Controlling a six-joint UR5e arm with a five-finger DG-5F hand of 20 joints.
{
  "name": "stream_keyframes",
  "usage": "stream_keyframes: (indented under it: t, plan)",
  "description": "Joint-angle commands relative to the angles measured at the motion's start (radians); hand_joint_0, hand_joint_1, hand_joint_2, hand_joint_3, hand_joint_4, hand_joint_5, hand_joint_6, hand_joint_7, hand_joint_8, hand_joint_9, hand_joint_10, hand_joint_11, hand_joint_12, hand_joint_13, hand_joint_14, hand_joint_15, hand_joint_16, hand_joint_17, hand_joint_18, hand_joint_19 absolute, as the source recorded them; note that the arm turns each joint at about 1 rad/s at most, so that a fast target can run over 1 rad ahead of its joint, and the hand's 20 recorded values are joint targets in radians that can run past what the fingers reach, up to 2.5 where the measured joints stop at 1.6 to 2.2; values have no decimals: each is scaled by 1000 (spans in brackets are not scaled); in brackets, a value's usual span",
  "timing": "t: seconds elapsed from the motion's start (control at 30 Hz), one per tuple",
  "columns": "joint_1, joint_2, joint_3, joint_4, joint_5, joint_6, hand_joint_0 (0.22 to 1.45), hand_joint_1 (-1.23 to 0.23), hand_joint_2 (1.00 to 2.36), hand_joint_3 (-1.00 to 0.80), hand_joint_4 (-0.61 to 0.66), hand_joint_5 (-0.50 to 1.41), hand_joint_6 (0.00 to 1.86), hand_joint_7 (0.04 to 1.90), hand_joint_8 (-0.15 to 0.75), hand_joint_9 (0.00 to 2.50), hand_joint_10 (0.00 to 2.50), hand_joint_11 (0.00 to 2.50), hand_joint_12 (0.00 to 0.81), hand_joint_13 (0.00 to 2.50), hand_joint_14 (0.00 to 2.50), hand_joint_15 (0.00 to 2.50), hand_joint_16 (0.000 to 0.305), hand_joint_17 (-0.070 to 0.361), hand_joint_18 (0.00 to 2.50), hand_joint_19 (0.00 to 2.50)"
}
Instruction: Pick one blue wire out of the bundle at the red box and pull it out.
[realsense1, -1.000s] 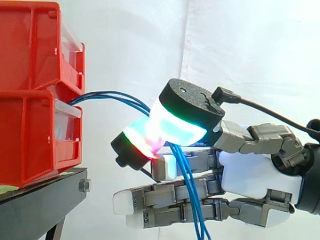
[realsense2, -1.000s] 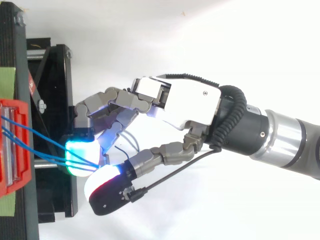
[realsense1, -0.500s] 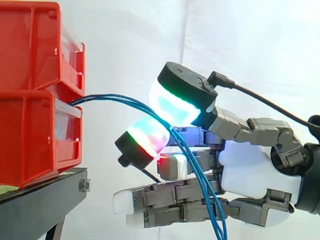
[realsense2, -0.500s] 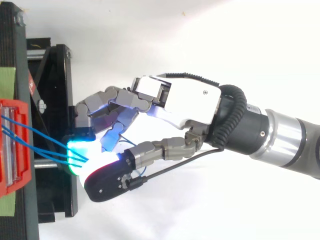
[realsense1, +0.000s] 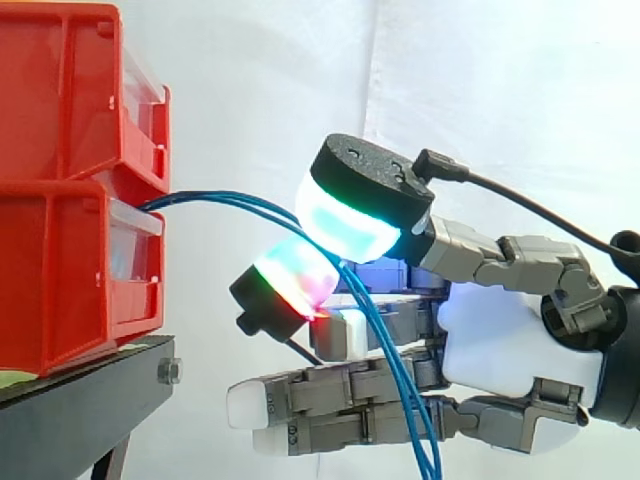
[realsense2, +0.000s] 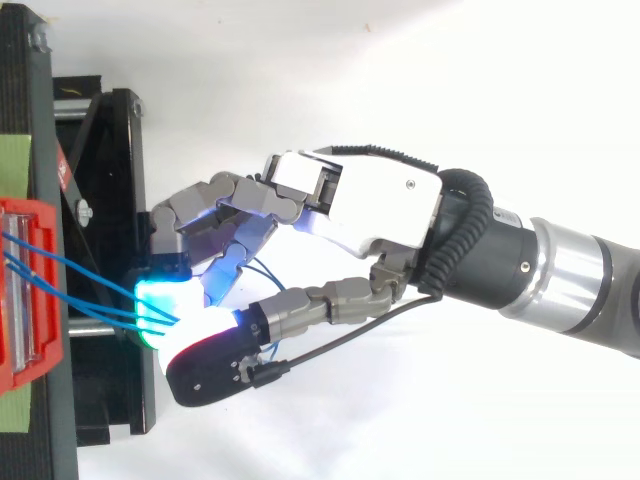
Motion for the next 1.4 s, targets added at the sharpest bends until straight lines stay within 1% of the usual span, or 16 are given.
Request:
stream_keyframes:
  t: [0.0, 0.1, 0.23, 0.37, 0.5, 0.77, 0.93, 1.1, 1.17, 1.23, 1.37]
  plan:
    - [1, -1, 0, 0, 0, 0, 723, -931, 1012, -284, -51, -175, 903, 1153, 225, 1058, 25, 881, 333, 656, 16, 388, 48, 107, 475, 306]
    - [1, -1, 0, 0, 0, 0, 736, -940, 1010, -333, -17, -183, 901, 1143, 226, 1028, 25, 866, 332, 642, 17, 380, 48, 107, 475, 306]
    - [1, -1, 0, 1, 0, 0, 746, -951, 1010, -348, -3, -189, 903, 1170, 224, 1019, 25, 870, 336, 638, 17, 379, 47, 107, 472, 308]
    - [1, 1, 0, 1, 0, 0, 777, -941, 1010, -371, -6, -198, 913, 1126, 222, 1001, 24, 863, 332, 631, 15, 377, 47, 106, 462, 306]
    - [1, 1, 0, -3, 0, 0, 794, -933, 1011, -348, 6, -204, 917, 1090, 214, 985, 24, 852, 333, 623, 15, 377, 47, 106, 452, 314]
    - [1, -1, 0, -3, 0, 0, 821, -904, 1017, -260, 34, -210, 922, 1091, 211, 976, 24, 850, 330, 611, 15, 382, 47, 105, 420, 353]
    - [1, -1, 0, -3, 0, 0, 826, -892, 1017, -250, 53, -211, 923, 1062, 209, 978, 21, 850, 327, 609, 15, 387, 46, 104, 415, 369]
    - [1, -1, 0, -3, 0, 5, 796, -912, 1015, -296, 114, -203, 914, 1007, 208, 985, 24, 855, 332, 609, 15, 373, 46, 103, 431, 335]
    - [1, -1, 0, -3, 0, 5, 785, -918, 1014, -308, 126, -201, 910, 1014, 210, 989, 24, 860, 330, 609, 15, 376, 46, 103, 437, 332]
    - [1, -1, 0, -2, 0, 3, 763, -928, 1014, -322, 129, -196, 903, 1040, 205, 995, 24, 858, 333, 605, 16, 372, 46, 104, 441, 324]
    - [1, 1, 0, -3, 0, 5, 679, -907, 1008, -393, 119, -189, 896, 1109, 205, 1014, 25, 856, 334, 602, 17, 375, 47, 105, 423, 335]
